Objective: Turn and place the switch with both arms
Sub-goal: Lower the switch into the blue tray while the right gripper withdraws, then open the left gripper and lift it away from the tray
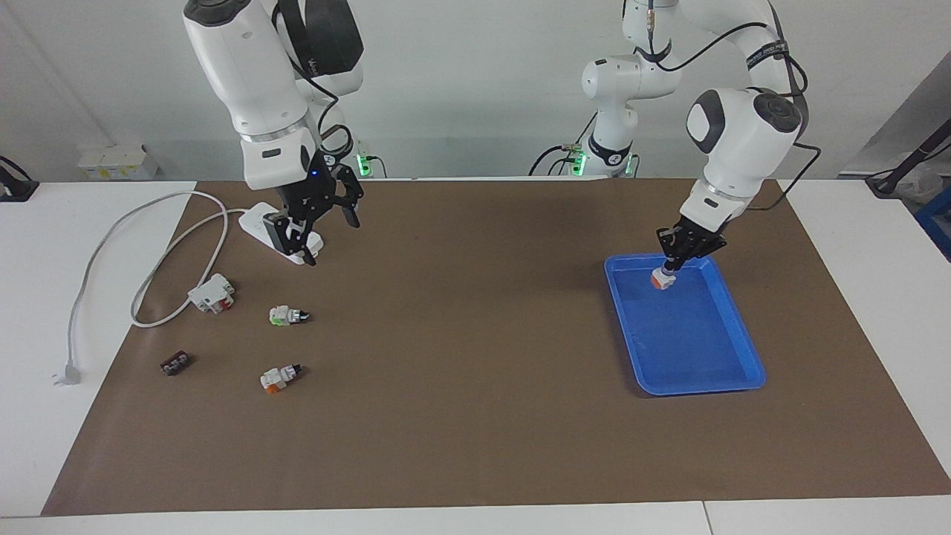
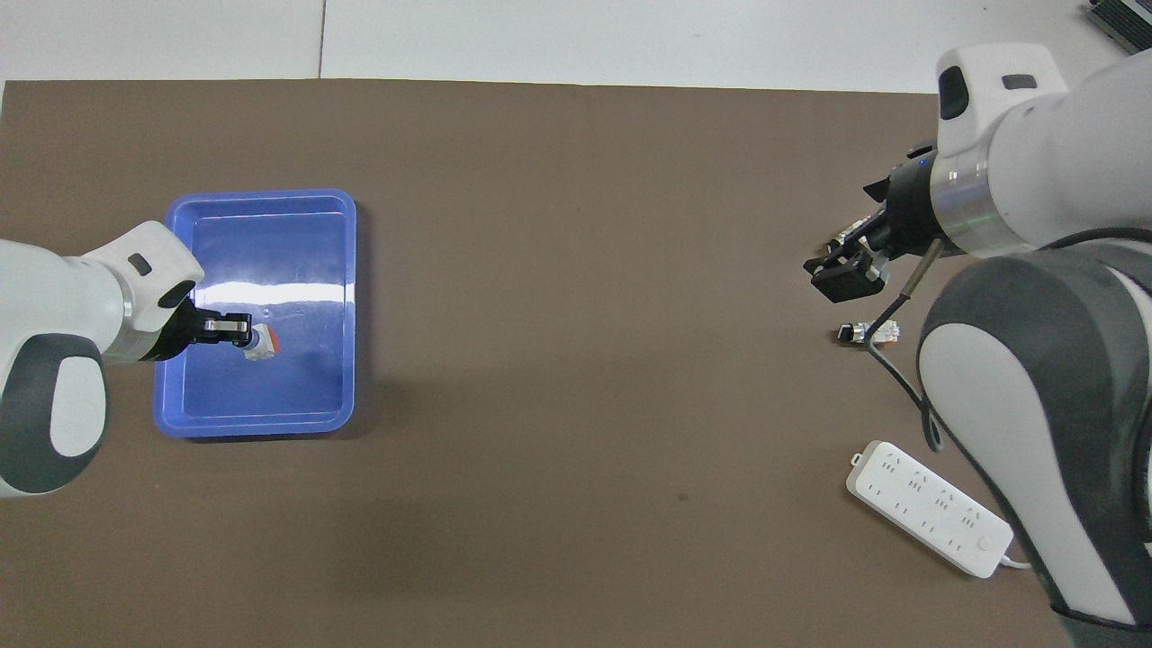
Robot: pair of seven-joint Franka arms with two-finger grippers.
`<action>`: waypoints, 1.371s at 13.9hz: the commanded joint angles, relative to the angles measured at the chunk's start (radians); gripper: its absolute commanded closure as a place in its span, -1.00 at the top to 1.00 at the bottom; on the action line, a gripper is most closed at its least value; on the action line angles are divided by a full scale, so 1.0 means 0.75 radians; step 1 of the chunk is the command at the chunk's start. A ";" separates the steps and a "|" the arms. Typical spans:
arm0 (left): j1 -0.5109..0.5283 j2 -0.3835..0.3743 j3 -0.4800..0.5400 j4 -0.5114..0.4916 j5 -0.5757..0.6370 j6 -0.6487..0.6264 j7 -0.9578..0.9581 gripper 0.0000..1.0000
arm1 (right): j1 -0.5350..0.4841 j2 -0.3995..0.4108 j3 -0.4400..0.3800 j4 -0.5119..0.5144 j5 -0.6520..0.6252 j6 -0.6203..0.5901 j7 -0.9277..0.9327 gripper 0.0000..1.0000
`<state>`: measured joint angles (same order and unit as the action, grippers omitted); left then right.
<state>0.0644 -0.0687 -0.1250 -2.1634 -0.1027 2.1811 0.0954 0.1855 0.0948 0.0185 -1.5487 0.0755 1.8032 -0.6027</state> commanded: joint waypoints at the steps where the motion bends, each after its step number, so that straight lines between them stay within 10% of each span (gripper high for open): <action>1: 0.069 -0.025 -0.013 -0.120 0.022 0.147 0.102 -1.00 | -0.004 -0.085 -0.033 -0.062 -0.090 -0.072 0.326 1.00; 7: 0.119 0.016 -0.013 -0.075 0.029 0.121 0.184 -0.84 | -0.004 -0.165 -0.145 -0.117 -0.107 -0.156 0.750 1.00; 19: 0.008 0.163 -0.020 0.700 0.192 -0.717 0.096 -0.57 | -0.211 -0.171 0.051 -0.091 -0.111 -0.257 1.059 1.00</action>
<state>0.0997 0.0292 -0.1421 -1.7392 0.0119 1.7506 0.2091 0.0447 -0.0257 0.0273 -1.6053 0.0119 1.6015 0.1751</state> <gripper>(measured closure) 0.780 0.000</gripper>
